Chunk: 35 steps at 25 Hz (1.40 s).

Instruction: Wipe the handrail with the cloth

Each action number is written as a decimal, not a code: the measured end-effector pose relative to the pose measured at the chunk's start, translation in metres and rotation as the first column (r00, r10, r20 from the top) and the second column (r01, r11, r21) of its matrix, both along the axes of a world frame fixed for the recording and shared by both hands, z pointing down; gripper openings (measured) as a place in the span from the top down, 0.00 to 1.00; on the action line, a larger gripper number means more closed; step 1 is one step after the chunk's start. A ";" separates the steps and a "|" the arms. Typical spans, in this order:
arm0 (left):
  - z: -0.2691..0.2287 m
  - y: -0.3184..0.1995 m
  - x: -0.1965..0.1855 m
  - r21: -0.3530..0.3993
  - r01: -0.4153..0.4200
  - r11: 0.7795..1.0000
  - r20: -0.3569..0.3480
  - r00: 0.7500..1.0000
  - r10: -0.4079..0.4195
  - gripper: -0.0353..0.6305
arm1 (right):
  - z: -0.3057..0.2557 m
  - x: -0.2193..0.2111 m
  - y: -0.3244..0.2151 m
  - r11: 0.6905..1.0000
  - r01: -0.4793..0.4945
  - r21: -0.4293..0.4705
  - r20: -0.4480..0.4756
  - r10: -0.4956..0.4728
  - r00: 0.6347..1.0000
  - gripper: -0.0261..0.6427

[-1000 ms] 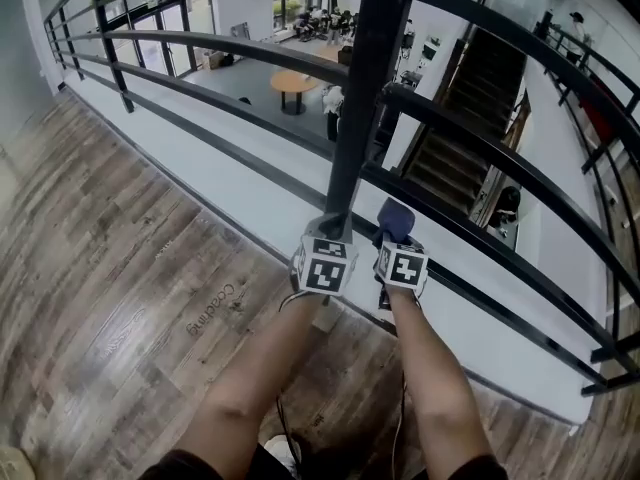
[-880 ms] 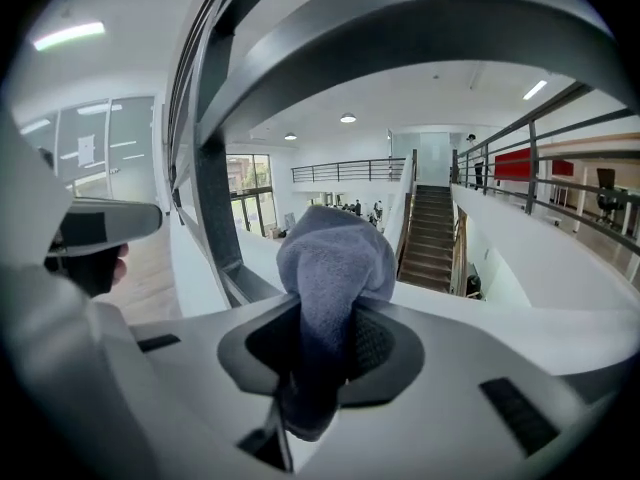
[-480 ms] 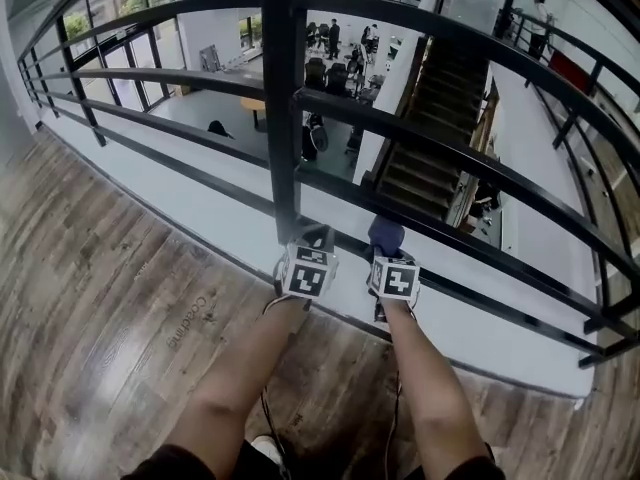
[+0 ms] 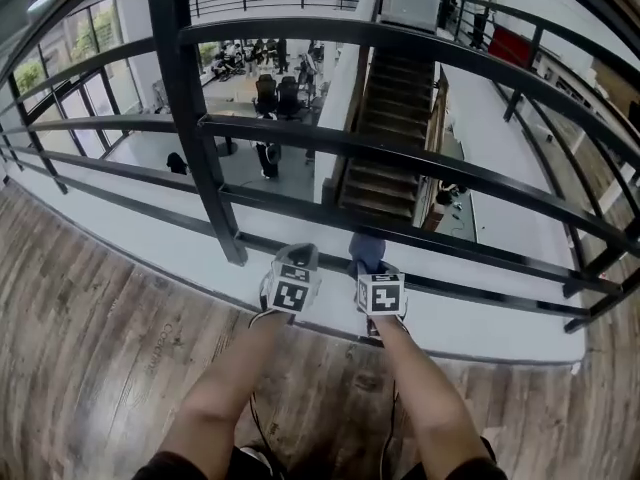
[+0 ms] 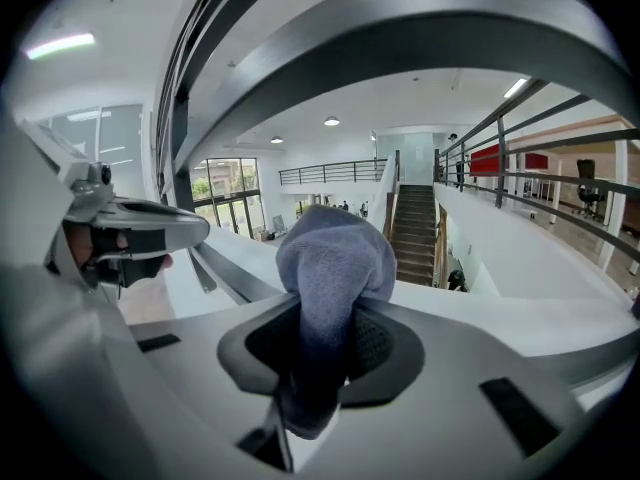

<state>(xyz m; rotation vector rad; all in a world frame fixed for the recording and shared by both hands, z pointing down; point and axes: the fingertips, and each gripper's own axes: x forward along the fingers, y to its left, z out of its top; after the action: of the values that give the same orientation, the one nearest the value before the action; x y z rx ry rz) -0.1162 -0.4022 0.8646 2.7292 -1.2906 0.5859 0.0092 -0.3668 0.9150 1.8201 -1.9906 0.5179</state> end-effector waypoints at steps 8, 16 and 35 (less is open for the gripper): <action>0.011 0.038 0.098 -0.026 -0.137 0.990 -0.012 0.991 0.137 0.94 | -0.003 0.080 0.038 0.997 -0.071 0.012 0.003 0.071 0.998 0.83; 0.015 0.081 0.182 0.001 -0.244 0.970 0.015 0.970 0.244 0.94 | -0.006 0.181 0.087 0.987 -0.160 0.013 -0.005 0.160 0.987 0.83; 0.008 0.200 0.386 -0.097 -0.329 0.939 -0.091 0.943 0.321 0.94 | -0.007 0.389 0.192 0.948 -0.319 0.004 -0.056 0.318 0.946 0.83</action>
<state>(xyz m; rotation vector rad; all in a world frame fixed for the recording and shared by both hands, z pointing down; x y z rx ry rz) 0.2699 -0.2024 0.8725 2.8573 -0.7670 0.5534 0.3985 -0.1752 0.9076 2.1428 -1.6636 0.5571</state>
